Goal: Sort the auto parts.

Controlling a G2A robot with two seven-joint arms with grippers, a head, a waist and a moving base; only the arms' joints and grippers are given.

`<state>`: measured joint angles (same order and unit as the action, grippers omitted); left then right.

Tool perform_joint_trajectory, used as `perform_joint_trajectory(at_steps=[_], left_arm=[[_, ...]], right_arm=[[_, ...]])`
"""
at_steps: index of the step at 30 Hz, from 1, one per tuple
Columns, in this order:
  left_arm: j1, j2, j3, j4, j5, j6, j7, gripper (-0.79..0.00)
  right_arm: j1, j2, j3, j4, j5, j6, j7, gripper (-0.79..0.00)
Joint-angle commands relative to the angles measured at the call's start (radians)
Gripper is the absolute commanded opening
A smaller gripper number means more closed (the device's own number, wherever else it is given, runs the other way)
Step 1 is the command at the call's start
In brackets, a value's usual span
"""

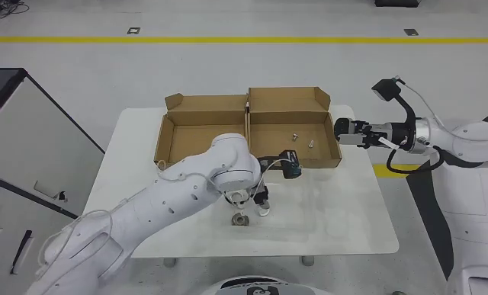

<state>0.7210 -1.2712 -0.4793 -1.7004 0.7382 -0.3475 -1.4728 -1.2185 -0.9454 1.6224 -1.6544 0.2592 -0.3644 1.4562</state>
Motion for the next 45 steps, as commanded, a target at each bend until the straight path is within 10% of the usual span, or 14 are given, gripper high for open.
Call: perform_joint_trajectory(at_steps=[1,12,19,45], left_arm=[[-0.039,-0.009,0.049,0.029,-0.030,0.005,-0.004,0.000],[-0.159,-0.044,0.195,0.097,-0.108,-0.010,0.011,0.000],[-0.183,-0.051,0.254,0.120,-0.116,-0.020,0.021,-0.323],[-0.168,-0.135,0.309,0.387,-0.139,-0.096,0.096,-0.419]], right_arm=[[0.000,0.000,0.000,0.000,0.000,0.000,0.000,0.000],[0.000,0.000,0.000,0.000,0.000,0.000,0.000,0.000],[0.000,0.000,0.000,0.000,0.000,0.000,0.000,0.000],[0.000,0.000,0.000,0.000,0.000,0.000,0.000,0.000]])
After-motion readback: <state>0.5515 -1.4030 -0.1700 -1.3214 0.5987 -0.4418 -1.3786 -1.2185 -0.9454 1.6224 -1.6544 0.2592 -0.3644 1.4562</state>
